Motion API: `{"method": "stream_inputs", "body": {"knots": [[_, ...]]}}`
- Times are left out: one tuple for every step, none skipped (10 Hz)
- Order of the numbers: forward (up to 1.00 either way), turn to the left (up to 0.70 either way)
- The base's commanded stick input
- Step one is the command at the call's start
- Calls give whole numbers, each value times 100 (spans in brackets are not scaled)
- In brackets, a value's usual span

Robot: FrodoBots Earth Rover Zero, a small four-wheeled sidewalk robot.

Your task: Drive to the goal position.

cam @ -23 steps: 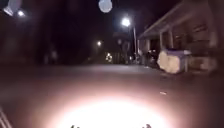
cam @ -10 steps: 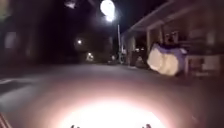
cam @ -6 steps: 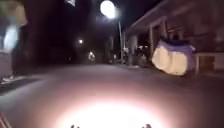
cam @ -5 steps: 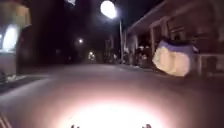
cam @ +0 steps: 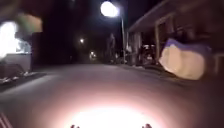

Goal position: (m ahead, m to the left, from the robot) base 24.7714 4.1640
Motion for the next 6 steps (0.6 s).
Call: {"method": "stream_inputs", "body": {"knots": [[100,0],[100,0],[100,0],[100,0],[100,0],[100,0]]}}
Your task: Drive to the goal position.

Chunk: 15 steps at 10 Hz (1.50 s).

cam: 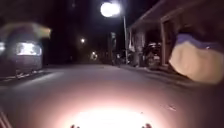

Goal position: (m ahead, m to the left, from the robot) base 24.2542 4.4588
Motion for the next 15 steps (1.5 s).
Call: {"method": "stream_inputs", "body": {"knots": [[100,-19],[100,-40],[100,-40],[100,-40],[100,0],[100,0],[100,0],[100,0],[100,0],[100,0],[100,0],[100,0],[100,0],[100,0],[100,0]]}}
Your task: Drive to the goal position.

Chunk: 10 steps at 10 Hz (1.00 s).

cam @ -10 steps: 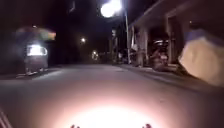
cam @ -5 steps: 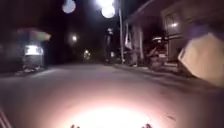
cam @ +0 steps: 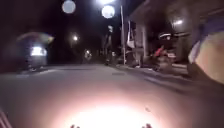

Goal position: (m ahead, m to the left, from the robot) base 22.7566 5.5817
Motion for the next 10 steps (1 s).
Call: {"method": "stream_inputs", "body": {"knots": [[100,0],[100,0],[100,0],[100,0],[100,0],[100,0],[100,0],[100,0],[100,0],[100,0]]}}
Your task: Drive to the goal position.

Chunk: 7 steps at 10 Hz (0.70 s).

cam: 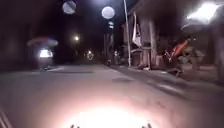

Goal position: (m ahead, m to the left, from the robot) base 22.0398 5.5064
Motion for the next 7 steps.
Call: {"method": "stream_inputs", "body": {"knots": [[98,0],[88,0],[85,0],[73,0],[70,0],[70,0],[70,0]]}}
